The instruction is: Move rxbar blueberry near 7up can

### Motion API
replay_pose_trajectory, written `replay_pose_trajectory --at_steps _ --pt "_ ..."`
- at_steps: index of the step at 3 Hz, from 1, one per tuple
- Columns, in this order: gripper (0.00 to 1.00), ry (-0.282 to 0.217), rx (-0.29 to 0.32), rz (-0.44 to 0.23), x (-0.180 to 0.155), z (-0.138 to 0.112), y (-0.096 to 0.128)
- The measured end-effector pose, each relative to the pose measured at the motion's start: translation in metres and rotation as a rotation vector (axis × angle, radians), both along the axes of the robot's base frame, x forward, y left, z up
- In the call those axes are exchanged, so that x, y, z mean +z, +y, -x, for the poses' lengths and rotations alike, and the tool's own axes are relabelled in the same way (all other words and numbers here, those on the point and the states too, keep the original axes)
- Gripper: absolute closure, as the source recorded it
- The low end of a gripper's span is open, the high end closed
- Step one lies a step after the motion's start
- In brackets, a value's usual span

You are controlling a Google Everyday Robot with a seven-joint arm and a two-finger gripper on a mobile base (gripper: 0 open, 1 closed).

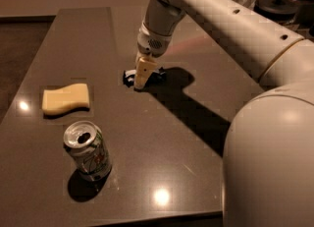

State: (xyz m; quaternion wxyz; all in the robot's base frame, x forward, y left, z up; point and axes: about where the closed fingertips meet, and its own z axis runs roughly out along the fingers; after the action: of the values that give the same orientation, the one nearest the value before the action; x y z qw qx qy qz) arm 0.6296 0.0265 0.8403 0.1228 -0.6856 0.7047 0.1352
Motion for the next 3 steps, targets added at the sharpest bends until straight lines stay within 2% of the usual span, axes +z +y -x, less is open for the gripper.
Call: replay_pose_trajectory --at_steps 1,2,3 --pt "0.61 0.002 -0.002 -0.033 0.007 0.010 -0.001" --pt "0.83 -0.003 -0.019 -0.070 0.021 0.031 -0.017" --pt "1.00 0.000 -0.028 -0.090 0.040 0.075 -0.043"
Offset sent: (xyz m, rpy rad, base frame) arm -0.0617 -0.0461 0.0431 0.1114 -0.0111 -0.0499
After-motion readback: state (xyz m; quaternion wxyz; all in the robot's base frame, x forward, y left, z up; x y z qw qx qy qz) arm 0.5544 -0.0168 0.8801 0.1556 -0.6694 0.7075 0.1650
